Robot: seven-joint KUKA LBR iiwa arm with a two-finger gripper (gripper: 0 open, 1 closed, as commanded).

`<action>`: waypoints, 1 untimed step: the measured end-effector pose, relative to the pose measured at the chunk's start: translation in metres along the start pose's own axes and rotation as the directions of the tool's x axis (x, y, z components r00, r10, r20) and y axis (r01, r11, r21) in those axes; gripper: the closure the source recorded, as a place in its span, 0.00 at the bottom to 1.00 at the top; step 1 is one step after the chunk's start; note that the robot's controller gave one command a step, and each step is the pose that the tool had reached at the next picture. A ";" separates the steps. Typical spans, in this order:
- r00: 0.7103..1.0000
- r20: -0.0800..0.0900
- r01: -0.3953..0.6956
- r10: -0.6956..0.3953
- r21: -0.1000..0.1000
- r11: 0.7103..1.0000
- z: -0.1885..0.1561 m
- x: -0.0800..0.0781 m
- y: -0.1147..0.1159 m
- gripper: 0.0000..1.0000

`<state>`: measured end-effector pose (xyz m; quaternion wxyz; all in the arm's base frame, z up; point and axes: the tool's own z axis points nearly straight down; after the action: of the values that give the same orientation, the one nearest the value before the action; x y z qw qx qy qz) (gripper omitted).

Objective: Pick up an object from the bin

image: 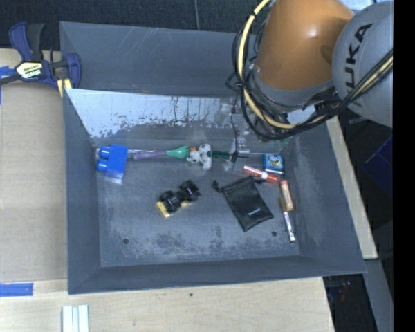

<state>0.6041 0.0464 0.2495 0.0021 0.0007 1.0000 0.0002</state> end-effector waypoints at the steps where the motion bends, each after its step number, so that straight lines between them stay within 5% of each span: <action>1: 1.000 0.000 0.000 0.000 0.000 1.000 0.000 0.000 0.000 0.00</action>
Offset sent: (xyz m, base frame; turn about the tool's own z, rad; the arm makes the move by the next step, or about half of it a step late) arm -0.0670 -0.0537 -0.0141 -0.2222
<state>0.6041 0.0464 0.2495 0.0021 0.0007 1.0000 0.0003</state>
